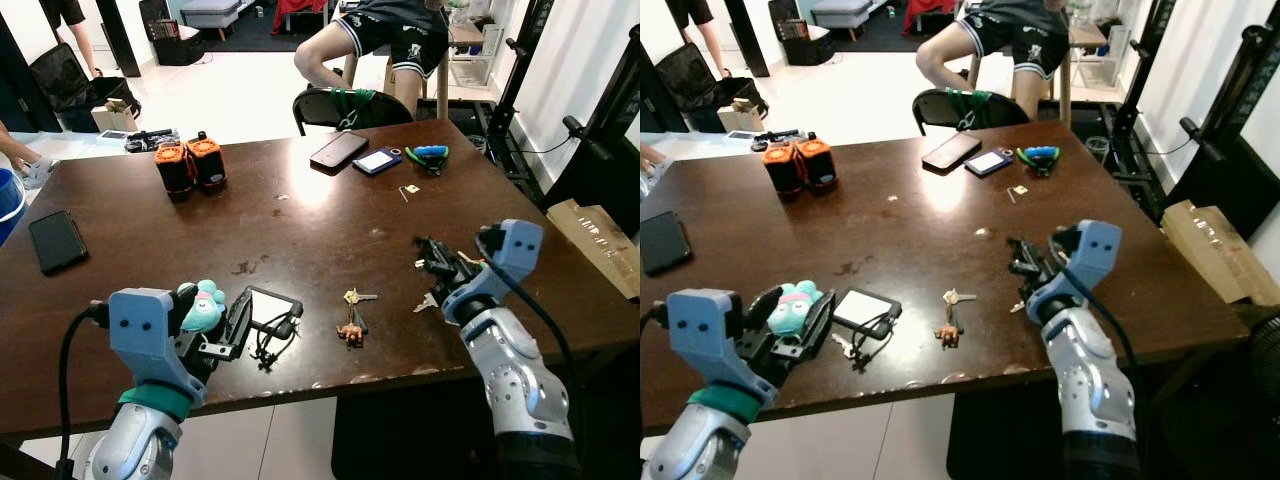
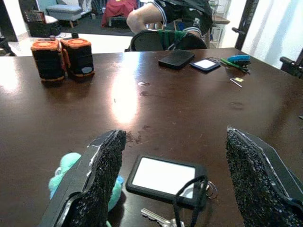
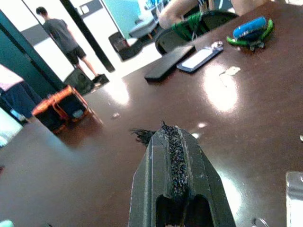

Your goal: Hang keys on a hook

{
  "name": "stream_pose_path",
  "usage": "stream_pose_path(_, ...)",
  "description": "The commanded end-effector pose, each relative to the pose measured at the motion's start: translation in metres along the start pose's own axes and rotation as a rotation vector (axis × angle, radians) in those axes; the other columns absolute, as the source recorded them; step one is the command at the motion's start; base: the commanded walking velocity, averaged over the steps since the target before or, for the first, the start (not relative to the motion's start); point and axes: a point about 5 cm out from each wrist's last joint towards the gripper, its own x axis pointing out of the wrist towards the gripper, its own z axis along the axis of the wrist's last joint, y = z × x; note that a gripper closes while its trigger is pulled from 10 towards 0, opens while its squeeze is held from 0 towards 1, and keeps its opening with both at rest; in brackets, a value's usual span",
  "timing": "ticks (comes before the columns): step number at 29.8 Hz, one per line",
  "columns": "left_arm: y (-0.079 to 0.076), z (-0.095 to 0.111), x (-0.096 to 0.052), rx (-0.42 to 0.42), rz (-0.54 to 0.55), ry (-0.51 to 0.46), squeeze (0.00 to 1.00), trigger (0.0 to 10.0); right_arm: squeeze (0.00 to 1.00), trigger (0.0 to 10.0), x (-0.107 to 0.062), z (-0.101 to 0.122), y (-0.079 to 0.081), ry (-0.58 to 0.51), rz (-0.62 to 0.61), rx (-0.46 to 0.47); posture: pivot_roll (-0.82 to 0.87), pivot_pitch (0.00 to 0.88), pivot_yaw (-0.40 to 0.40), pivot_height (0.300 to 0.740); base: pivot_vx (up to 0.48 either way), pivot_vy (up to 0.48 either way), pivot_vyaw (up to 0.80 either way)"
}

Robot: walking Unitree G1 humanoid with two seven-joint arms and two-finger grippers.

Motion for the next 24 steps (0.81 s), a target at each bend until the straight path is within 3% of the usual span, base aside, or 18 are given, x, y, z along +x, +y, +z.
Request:
stream_pose_path(1, 0.007, -0.005, -0.003, 0.015, 0.042, 0.022, 0.0, 10.0, 0.0, 0.3, -0.005, -0.006, 0.002, 0.01, -0.004, 0.014, -0.12, 0.092, 0.175, 0.74, 0.0, 0.0, 0.0)
stream_pose_path(4, 0.01, -0.005, -0.004, 0.027, 0.06, 0.025, 0.0, 10.0, 0.0, 0.3, -0.008, -0.011, 0.002, 0.027, -0.008, 0.017, -0.12, 0.092, 0.175, 0.74, 0.0, 0.0, 0.0)
stream_pose_path(5, 0.015, -0.006, -0.004, 0.039, 0.096, 0.033, 0.0, 10.0, 0.0, 10.0, -0.014, -0.019, 0.005, 0.051, -0.007, 0.021, -0.12, 0.079, 0.185, 0.74, 0.0, 0.0, 0.0)
stream_pose_path(7, 0.026, -0.009, -0.006, 0.057, 0.158, 0.064, 0.0, 10.0, 0.0, 10.0, -0.023, -0.033, 0.015, 0.096, 0.012, -0.018, -0.13, 0.074, 0.19, 0.74, 0.0, 0.0, 0.0)
stream_pose_path(12, 0.029, -0.011, -0.005, 0.084, 0.175, 0.078, 0.0, 10.0, 0.0, 10.0, -0.025, -0.038, 0.017, 0.115, 0.016, -0.026, -0.13, 0.074, 0.19, 0.74, 0.0, 0.0, 0.0)
stream_pose_path(15, 0.03, -0.013, -0.006, 0.114, 0.177, 0.094, 0.0, 10.0, 0.0, 10.0, -0.028, -0.052, 0.019, 0.162, 0.013, -0.157, -0.12, 0.078, 0.181, 0.74, 0.0, 0.0, 0.0)
stream_pose_path(24, 0.028, -0.012, -0.006, 0.125, 0.194, 0.076, 0.0, 10.0, 0.0, 10.0, -0.035, -0.066, 0.029, 0.217, 0.1, -0.181, -0.12, 0.081, 0.116, 0.74, 0.0, 0.0, 0.0)
